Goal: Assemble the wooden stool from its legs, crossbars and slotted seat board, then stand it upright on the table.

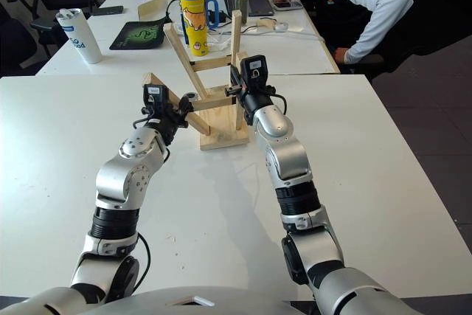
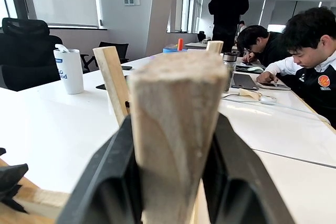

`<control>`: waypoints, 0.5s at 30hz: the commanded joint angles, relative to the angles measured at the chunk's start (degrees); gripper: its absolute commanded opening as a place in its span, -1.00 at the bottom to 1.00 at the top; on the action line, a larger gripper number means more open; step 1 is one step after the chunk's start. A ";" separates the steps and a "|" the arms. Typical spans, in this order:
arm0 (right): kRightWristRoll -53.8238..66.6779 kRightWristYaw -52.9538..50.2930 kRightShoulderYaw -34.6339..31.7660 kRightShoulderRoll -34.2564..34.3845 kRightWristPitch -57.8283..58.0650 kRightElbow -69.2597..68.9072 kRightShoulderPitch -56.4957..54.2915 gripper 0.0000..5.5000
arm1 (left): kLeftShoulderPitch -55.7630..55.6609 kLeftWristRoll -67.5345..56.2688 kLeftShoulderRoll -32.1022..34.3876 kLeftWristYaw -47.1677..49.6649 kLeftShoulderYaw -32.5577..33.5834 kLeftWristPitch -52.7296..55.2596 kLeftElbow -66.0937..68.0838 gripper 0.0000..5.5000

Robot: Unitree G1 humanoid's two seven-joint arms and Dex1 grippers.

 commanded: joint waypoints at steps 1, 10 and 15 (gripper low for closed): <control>0.50 3.93 2.30 1.00 1.79 -0.82 0.90 -0.58 | 1.63 0.42 -1.66 -0.81 -1.62 5.44 1.39 -0.14; 1.60 2.38 0.06 2.17 3.75 -0.67 1.72 -0.58 | -3.37 1.51 -0.21 -3.61 -2.33 8.31 -9.00 -0.14; 3.56 0.75 -3.61 3.94 5.73 -0.07 2.00 -0.60 | -1.88 1.33 -1.60 -3.77 -1.27 8.25 -9.57 -0.14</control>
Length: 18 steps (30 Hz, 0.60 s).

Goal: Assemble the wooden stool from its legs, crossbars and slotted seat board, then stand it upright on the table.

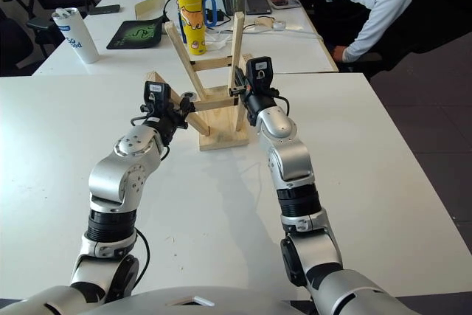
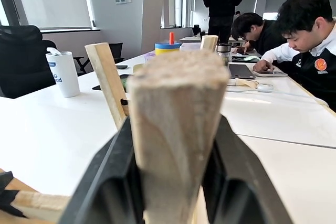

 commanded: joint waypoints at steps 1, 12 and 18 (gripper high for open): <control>1.62 0.72 -0.34 2.32 2.77 1.38 1.06 -0.61 | -1.08 -1.16 -2.44 -1.36 -0.23 -0.93 -2.62 -0.14; 1.42 0.68 -1.57 3.43 3.45 1.55 3.20 -0.61 | -3.33 1.97 -2.31 -1.16 1.03 -8.31 -7.33 -0.14; 0.96 0.35 -2.21 3.38 2.37 1.95 2.71 -0.43 | -6.22 2.19 -2.36 -0.92 3.96 -15.77 -9.42 -0.14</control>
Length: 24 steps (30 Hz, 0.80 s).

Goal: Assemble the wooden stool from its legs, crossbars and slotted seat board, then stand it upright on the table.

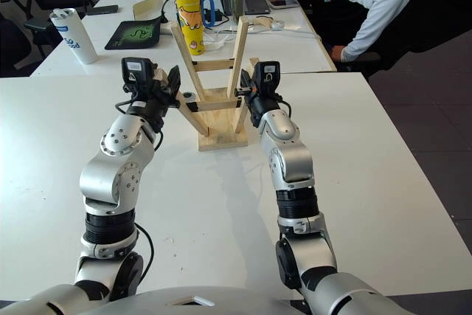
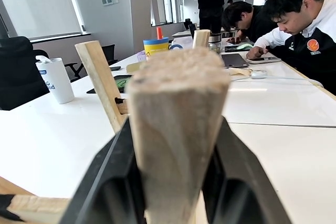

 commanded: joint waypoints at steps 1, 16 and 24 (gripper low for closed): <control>0.37 0.86 0.95 1.23 1.77 2.15 1.41 -0.40 | -4.74 0.10 0.03 -0.77 1.42 -6.73 -3.43 -0.14; -2.40 -0.66 -0.20 1.36 -9.88 -0.80 0.23 -0.22 | -2.80 -2.75 4.33 -1.07 13.48 -9.14 2.38 -0.14; -6.85 -2.84 -0.63 -0.16 -20.60 -3.46 -3.47 -0.22 | -6.99 -17.80 -1.06 0.66 21.46 -2.40 5.53 -0.14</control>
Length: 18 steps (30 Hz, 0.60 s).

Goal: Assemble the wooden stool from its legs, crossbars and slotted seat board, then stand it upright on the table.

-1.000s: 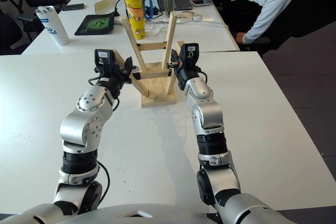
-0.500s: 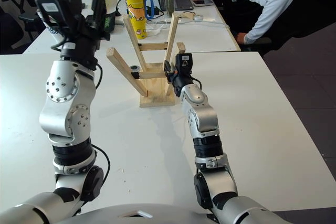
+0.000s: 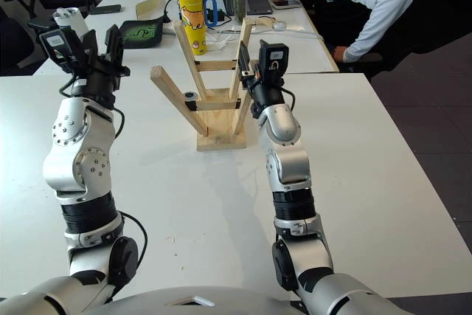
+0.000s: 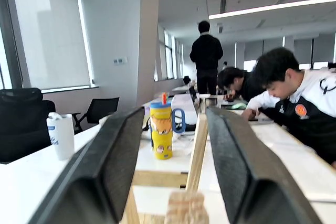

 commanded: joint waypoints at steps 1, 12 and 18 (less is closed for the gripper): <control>-2.58 -2.06 -0.89 -1.30 -3.58 -0.61 -3.23 -0.22 | -4.65 -9.49 -2.80 2.29 5.73 4.18 1.62 -0.14; -2.64 -1.16 -1.76 -2.94 -5.35 3.57 -6.13 -0.22 | -22.49 -39.63 1.19 13.89 18.77 5.10 0.11 -0.14; -0.63 4.34 1.03 -3.02 1.17 5.60 -4.61 -0.22 | 0.35 -35.67 -12.29 11.97 5.21 8.49 10.76 -0.14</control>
